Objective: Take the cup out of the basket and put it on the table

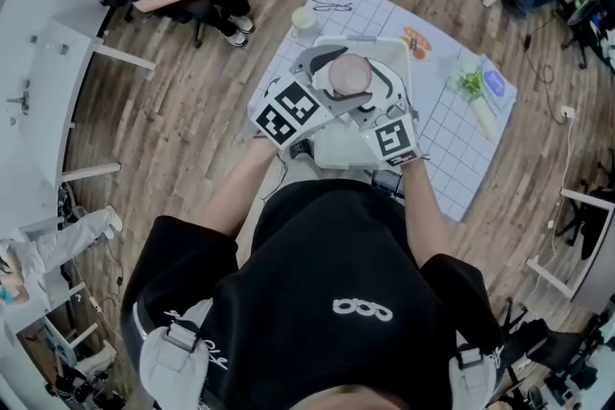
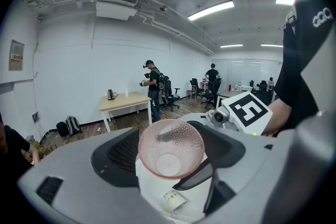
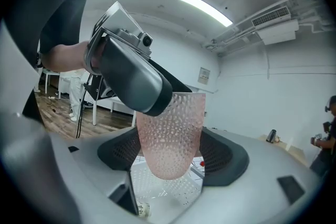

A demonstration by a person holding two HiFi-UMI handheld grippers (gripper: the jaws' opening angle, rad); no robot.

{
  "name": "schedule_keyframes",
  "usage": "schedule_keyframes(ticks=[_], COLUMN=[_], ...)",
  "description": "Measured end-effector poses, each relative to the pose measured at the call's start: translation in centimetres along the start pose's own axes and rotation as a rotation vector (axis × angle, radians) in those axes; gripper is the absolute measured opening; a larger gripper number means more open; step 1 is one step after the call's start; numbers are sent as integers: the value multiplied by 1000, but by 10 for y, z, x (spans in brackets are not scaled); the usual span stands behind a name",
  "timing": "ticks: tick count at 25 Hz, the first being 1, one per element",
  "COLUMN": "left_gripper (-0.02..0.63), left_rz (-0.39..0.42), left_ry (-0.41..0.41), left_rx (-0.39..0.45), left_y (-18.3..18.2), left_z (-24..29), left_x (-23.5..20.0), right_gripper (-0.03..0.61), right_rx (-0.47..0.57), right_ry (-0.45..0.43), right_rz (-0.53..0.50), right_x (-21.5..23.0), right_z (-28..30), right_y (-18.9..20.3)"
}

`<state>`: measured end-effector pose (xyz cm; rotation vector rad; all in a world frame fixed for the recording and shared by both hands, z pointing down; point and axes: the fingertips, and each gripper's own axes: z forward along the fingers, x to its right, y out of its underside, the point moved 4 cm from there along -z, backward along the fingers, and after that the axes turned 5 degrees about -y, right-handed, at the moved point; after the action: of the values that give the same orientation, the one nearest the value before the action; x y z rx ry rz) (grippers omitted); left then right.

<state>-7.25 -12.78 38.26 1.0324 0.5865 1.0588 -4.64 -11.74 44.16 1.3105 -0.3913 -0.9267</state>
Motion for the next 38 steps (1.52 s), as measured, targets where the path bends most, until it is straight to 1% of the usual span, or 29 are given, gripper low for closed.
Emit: schedule_keyframes(ticks=[5, 9, 12, 14, 17, 20, 23, 26, 28, 29, 31, 32, 34, 36, 38], left_gripper=[371, 371, 371, 371, 371, 371, 370, 365, 335, 301, 212, 156, 25, 11, 9], left_rz=[2, -10, -33, -42, -53, -74, -96, -109, -116, -122, -138, -147, -166, -182, -188], left_ry=[21, 42, 33, 26, 27, 30, 27, 52, 70, 76, 87, 97, 123, 149, 164], left_rx=[26, 81, 131, 133, 127, 125, 148, 154, 154, 158, 171, 178, 188, 185, 173], left_y=[-2, -9, -18, -18, -13, -1, 12, 24, 28, 29, 30, 30, 29, 29, 30], left_z=[1, 1, -3, -4, 0, 7, 13, 25, 34, 37, 44, 47, 52, 58, 63], left_x=[2, 1, -5, -8, -10, -9, -3, 9, 20, 25, 36, 41, 52, 62, 71], right_gripper=[337, 337, 337, 337, 337, 337, 337, 337, 337, 337, 337, 337, 337, 337, 337], right_rx=[6, 15, 22, 37, 45, 50, 40, 8, -14, -26, -51, -63, -84, -98, -112], right_ry=[12, 26, 48, 74, 134, 214, 309, 399, 451, 471, 501, 512, 526, 533, 536], right_rz=[17, 39, 70, 101, 135, 175, 224, 274, 306, 320, 346, 356, 371, 382, 395], right_x=[1, 4, 8, 12, 24, 40, 58, 75, 83, 86, 89, 90, 90, 90, 89], right_z=[-3, -8, -17, -27, -46, -73, -107, -138, -157, -164, -177, -183, -192, -199, -203], right_y=[0, 3, 9, 13, 22, 40, 68, 105, 130, 143, 168, 180, 200, 217, 234])
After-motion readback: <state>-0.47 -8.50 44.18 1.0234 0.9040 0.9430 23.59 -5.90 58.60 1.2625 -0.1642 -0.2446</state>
